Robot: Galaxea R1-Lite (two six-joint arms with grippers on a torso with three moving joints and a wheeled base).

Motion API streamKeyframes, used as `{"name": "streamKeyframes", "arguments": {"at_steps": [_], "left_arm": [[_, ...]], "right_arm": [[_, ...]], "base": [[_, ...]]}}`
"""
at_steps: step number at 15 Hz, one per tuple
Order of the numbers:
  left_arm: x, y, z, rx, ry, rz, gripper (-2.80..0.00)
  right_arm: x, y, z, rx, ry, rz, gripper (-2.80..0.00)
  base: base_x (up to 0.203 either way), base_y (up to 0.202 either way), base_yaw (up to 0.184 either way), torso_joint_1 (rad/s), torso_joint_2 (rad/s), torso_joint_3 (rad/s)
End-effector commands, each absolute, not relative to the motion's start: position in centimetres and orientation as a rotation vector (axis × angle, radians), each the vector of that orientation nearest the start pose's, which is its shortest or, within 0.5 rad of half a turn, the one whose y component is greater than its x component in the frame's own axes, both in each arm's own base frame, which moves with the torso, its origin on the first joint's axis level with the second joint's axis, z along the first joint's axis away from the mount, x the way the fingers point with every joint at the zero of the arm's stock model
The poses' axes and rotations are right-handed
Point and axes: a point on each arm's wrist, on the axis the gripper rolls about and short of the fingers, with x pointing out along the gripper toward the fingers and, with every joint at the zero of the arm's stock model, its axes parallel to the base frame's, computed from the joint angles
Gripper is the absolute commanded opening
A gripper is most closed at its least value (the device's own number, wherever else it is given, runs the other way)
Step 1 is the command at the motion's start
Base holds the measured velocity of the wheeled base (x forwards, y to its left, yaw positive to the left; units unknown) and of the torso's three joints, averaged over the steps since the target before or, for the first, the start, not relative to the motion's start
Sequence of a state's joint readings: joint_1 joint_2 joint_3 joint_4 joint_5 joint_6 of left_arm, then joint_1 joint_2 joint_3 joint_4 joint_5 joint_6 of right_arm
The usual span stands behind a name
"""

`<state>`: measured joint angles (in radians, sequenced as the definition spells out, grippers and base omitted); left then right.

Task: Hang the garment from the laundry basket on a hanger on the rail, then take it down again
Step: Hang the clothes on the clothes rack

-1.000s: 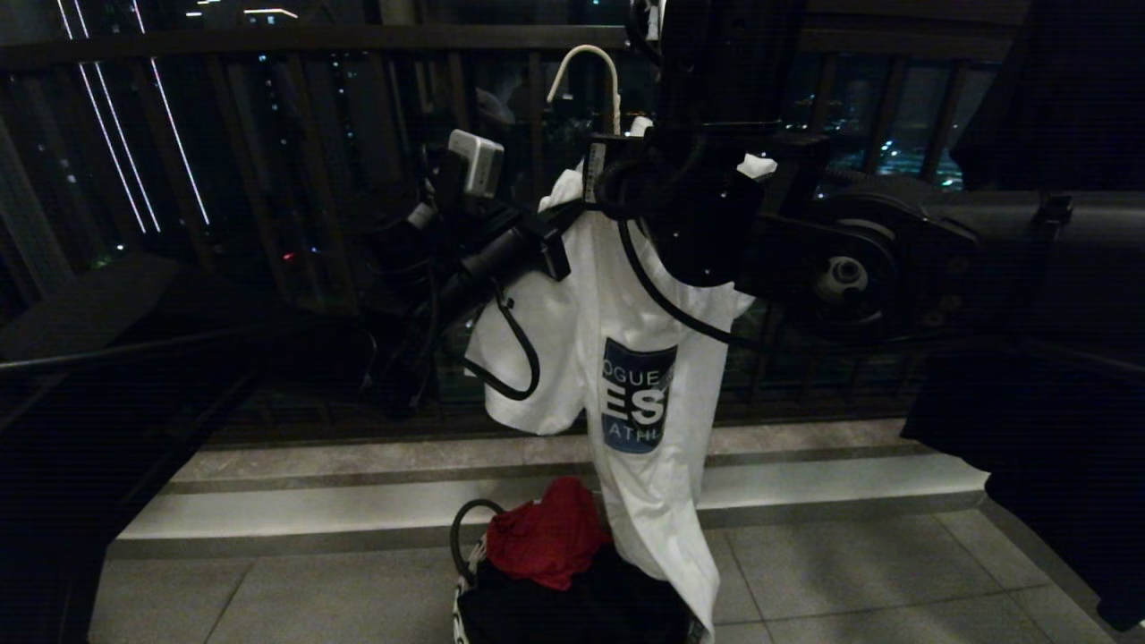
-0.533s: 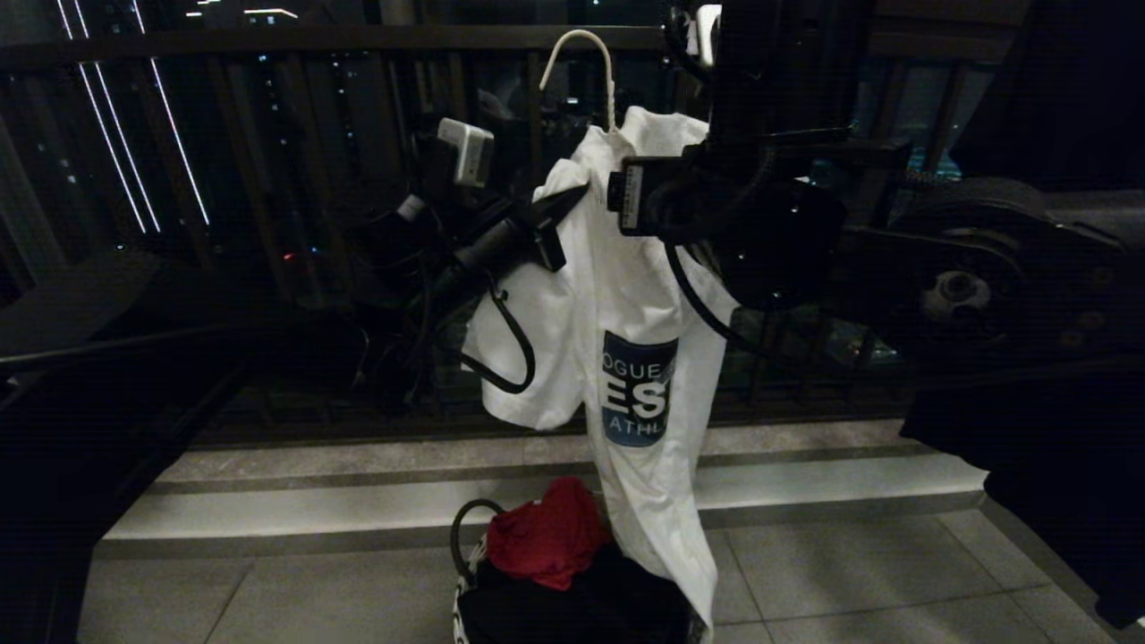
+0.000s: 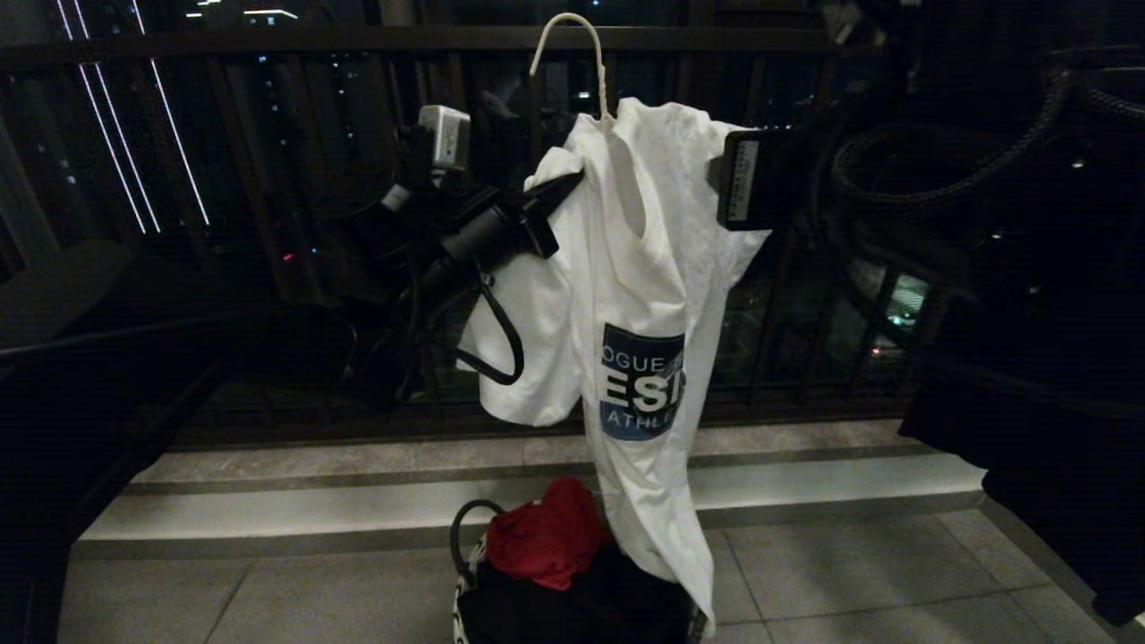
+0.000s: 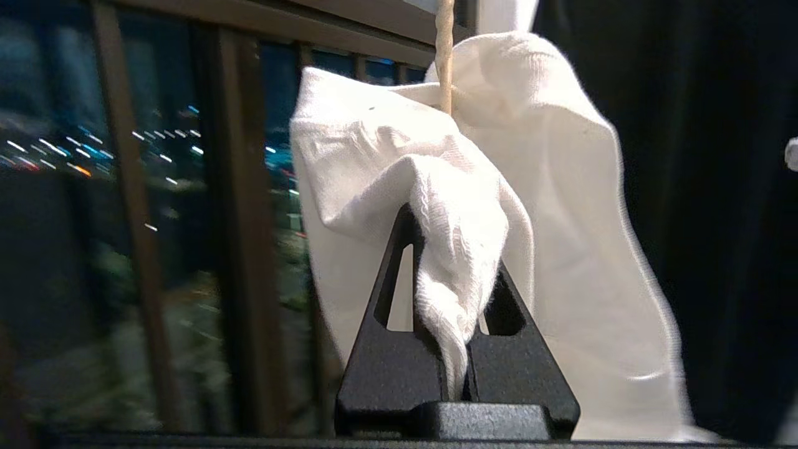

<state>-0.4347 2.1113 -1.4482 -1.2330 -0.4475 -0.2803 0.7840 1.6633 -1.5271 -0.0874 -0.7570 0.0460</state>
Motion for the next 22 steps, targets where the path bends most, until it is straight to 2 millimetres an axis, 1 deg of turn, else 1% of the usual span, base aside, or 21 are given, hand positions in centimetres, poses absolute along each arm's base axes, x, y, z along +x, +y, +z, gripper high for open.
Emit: {"name": "streamKeyframes", "arguments": {"at_steps": [1,4,6,8,10,13,15,16,18,20,21,22], "left_arm": [[37.8,-18.7,26.3,-0.263,-0.45,-0.967,-2.8],[37.5,-18.6,26.0,-0.303,-0.395,-1.032,-2.8],[37.5,-18.2,25.5,-0.295,-0.364,-1.075,-2.8],[37.5,-18.2,25.5,-0.297,-0.358,-1.082,-2.8],[37.5,-18.2,25.3,-0.308,-0.345,-1.085,-2.8],[37.5,-17.8,25.2,-0.315,-0.321,-1.124,-2.8],[37.3,-17.5,25.4,-0.327,-0.351,-1.162,-2.8],[37.1,-17.4,25.4,-0.345,-0.35,-1.194,-2.8],[37.0,-17.2,25.2,-0.35,-0.342,-1.226,-2.8],[37.0,-17.1,25.0,-0.346,-0.328,-1.238,-2.8],[37.1,-17.1,24.9,-0.345,-0.325,-1.241,-2.8],[37.1,-17.2,24.8,-0.344,-0.324,-1.241,-2.8]], "right_arm": [[22.0,19.4,35.5,0.032,0.014,0.013,-2.8],[22.8,18.3,35.1,-0.002,0.05,-0.026,-2.8],[23.5,17.4,34.8,-0.031,0.072,-0.059,-2.8],[24.3,16.3,34.8,-0.064,0.078,-0.06,-2.8],[25.3,15.1,34.8,-0.109,0.08,-0.055,-2.8],[26.7,12.7,34.6,-0.222,0.103,-0.03,-2.8],[27.7,11.7,35.2,-0.246,0.091,-0.022,-2.8],[28.2,11.3,35.2,-0.27,0.092,-0.013,-2.8],[28.6,10.7,35.2,-0.307,0.091,0.017,-2.8],[28.9,9.6,34.9,-0.392,0.109,0.141,-2.8],[28.8,8.9,34.9,-0.421,0.125,0.207,0.0],[28.7,8.4,34.9,-0.442,0.156,0.257,0.0]], "base": [[0.0,0.0,0.0,0.0,0.0,0.0],[0.0,0.0,0.0,0.0,0.0,0.0],[0.0,0.0,0.0,0.0,0.0,0.0],[0.0,0.0,0.0,0.0,0.0,0.0],[0.0,0.0,0.0,0.0,0.0,0.0],[0.0,0.0,0.0,0.0,0.0,0.0],[0.0,0.0,0.0,0.0,0.0,0.0],[0.0,0.0,0.0,0.0,0.0,0.0],[0.0,0.0,0.0,0.0,0.0,0.0],[0.0,0.0,0.0,0.0,0.0,0.0],[0.0,0.0,0.0,0.0,0.0,0.0],[0.0,0.0,0.0,0.0,0.0,0.0]]}}
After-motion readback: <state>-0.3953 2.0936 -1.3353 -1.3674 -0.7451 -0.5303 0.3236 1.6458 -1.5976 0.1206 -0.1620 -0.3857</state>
